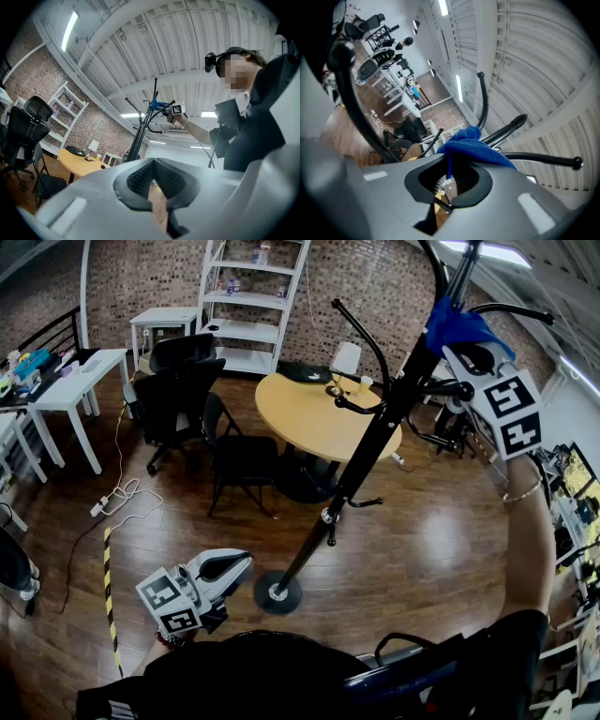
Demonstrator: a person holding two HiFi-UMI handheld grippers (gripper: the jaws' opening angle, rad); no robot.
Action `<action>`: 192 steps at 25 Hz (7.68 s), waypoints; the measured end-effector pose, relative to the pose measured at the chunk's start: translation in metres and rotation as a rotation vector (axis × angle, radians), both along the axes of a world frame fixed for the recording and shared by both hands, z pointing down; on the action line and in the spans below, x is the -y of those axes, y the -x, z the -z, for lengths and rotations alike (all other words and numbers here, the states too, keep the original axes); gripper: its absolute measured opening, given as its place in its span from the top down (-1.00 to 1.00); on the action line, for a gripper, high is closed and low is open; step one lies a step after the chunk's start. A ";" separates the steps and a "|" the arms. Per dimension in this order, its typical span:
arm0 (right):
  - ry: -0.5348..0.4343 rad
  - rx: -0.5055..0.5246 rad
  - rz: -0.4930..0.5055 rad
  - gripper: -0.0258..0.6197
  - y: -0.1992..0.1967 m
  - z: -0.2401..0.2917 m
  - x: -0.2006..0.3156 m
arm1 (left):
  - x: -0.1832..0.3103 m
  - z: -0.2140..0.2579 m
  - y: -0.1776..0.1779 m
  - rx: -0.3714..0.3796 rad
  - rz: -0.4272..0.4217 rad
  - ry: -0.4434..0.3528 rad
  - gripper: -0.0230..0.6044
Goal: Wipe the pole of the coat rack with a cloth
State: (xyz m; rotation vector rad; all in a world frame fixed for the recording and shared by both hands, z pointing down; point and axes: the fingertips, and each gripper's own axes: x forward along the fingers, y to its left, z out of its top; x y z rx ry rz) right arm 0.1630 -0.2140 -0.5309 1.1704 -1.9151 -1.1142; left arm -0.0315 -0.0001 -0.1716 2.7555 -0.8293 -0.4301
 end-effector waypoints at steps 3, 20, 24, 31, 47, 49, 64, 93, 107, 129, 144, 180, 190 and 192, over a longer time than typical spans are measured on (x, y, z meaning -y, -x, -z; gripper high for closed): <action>0.075 -0.038 0.044 0.86 0.008 -0.035 0.005 | 0.000 0.009 -0.001 0.008 0.007 -0.025 0.95; 0.265 -0.344 -0.116 0.86 -0.021 -0.134 -0.001 | -0.016 -0.002 -0.006 -0.023 0.027 0.006 0.95; 0.281 -0.430 -0.192 0.86 -0.027 -0.142 -0.001 | -0.023 0.008 -0.019 -0.016 -0.006 -0.027 0.95; 0.334 -0.443 -0.213 0.86 -0.050 -0.144 -0.028 | -0.026 0.002 -0.017 -0.039 -0.006 -0.007 0.95; -0.004 -0.161 -0.163 0.86 -0.058 -0.025 -0.070 | -0.014 0.005 -0.032 -0.054 -0.076 -0.013 0.95; -0.176 -0.023 -0.158 0.86 -0.060 0.040 -0.070 | -0.016 0.008 -0.030 -0.056 -0.074 -0.026 0.95; -0.198 0.136 -0.056 0.86 -0.071 0.034 -0.023 | -0.024 0.004 0.022 -0.084 0.061 -0.002 0.95; 0.793 -0.306 -0.140 0.86 -0.046 -0.168 -0.007 | -0.032 -0.012 -0.008 -0.095 -0.007 0.037 0.95; 0.102 -0.062 -0.378 0.86 -0.149 -0.091 -0.085 | -0.031 -0.016 -0.013 -0.046 -0.037 0.056 0.95; -0.044 0.413 0.045 0.86 0.057 -0.144 0.008 | -0.049 0.004 0.040 0.037 0.207 0.017 0.95; -0.134 0.718 0.474 0.86 0.000 -0.143 -0.094 | -0.025 -0.015 0.017 -0.010 0.079 0.074 0.95; 1.115 0.660 0.293 0.86 0.037 -0.471 -0.023 | -0.024 -0.016 0.004 -0.014 0.045 0.082 0.95; 1.195 0.795 0.543 0.86 0.049 -0.401 -0.107 | -0.032 -0.031 0.041 -0.098 -0.025 0.083 0.95; 1.072 0.891 0.572 0.86 0.035 -0.369 -0.114 | -0.022 -0.033 0.042 -0.109 -0.036 0.085 0.95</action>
